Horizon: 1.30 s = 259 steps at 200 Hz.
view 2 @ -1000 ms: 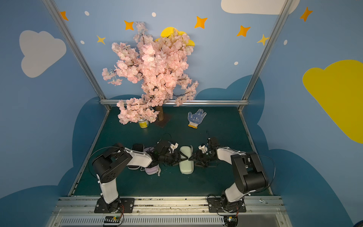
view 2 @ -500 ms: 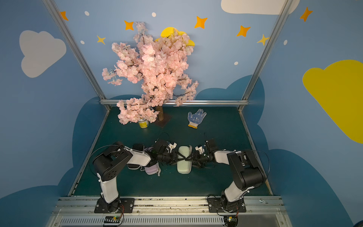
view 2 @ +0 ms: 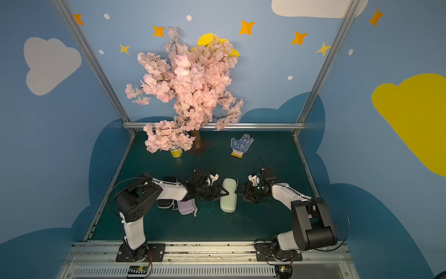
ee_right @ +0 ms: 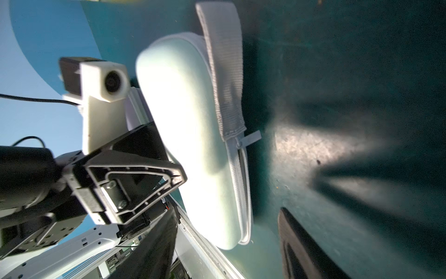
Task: Put umbrellas into zippered umbrella sleeves
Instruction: Move the umbrella sleeve at the center of the board, then zip the zipper on the umbrella sleeve.
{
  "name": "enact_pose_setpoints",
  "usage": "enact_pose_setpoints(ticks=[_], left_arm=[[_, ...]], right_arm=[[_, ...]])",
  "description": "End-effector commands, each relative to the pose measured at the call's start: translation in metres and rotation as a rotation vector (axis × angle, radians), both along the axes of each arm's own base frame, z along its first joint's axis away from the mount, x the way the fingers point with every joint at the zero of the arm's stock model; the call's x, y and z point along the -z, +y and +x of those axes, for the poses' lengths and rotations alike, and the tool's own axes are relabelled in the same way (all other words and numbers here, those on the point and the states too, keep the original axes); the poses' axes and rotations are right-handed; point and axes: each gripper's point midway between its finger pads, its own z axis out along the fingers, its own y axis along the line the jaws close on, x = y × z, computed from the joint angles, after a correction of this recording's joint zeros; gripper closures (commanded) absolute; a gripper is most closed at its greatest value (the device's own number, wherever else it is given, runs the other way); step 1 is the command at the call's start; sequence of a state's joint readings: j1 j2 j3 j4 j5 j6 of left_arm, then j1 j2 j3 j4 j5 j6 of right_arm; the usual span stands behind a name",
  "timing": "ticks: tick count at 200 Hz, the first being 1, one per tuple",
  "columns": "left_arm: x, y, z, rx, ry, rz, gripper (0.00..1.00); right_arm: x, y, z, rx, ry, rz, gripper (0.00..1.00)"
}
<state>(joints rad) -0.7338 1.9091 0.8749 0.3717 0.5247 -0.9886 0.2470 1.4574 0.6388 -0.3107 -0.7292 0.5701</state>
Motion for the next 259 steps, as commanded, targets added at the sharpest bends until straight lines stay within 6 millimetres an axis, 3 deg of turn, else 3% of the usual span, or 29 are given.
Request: enact_pose_setpoints(ticks=[1, 52, 58, 86, 105, 137, 156, 177, 200, 217, 245, 259], left_arm=[[0.022, 0.016, -0.011, 0.010, 0.038, 0.146, 0.46], [0.024, 0.024, 0.008, 0.060, 0.008, 0.222, 0.48], [0.022, 0.026, 0.012, 0.062, 0.005, 0.222, 0.49], [0.018, 0.037, 0.026, 0.099, -0.009, 0.245, 0.52], [0.017, 0.046, 0.031, 0.121, -0.006, 0.276, 0.53], [0.019, 0.051, 0.031, 0.136, -0.005, 0.295, 0.53], [0.022, 0.051, 0.032, 0.138, -0.001, 0.300, 0.53], [0.023, 0.052, 0.035, 0.141, -0.004, 0.315, 0.53], [0.023, 0.053, 0.040, 0.156, -0.008, 0.329, 0.53], [0.024, 0.054, 0.043, 0.169, 0.001, 0.335, 0.53], [0.027, 0.054, 0.044, 0.177, 0.013, 0.342, 0.53], [0.028, 0.055, 0.046, 0.173, 0.016, 0.340, 0.53]], right_arm=[[0.012, 0.014, -0.009, -0.031, 0.054, 0.006, 0.37], [0.009, 0.061, 0.000, -0.054, 0.038, 0.057, 0.49], [0.001, 0.071, 0.009, -0.062, 0.014, 0.074, 0.50], [-0.007, 0.094, 0.008, -0.138, -0.005, 0.105, 0.48], [-0.010, 0.075, 0.005, -0.187, -0.040, 0.050, 0.43], [-0.008, 0.010, 0.011, -0.252, -0.215, -0.250, 0.37], [-0.013, -0.005, 0.020, -0.310, -0.362, -0.333, 0.35], [-0.028, 0.005, 0.038, -0.329, -0.530, -0.280, 0.35], [-0.032, 0.014, 0.052, -0.394, -0.565, -0.312, 0.38], [-0.022, 0.014, 0.054, -0.493, -0.529, -0.371, 0.42], [-0.005, 0.003, 0.052, -0.738, -0.550, -0.610, 0.39], [0.002, 0.006, 0.046, -0.778, -0.524, -0.593, 0.39]])
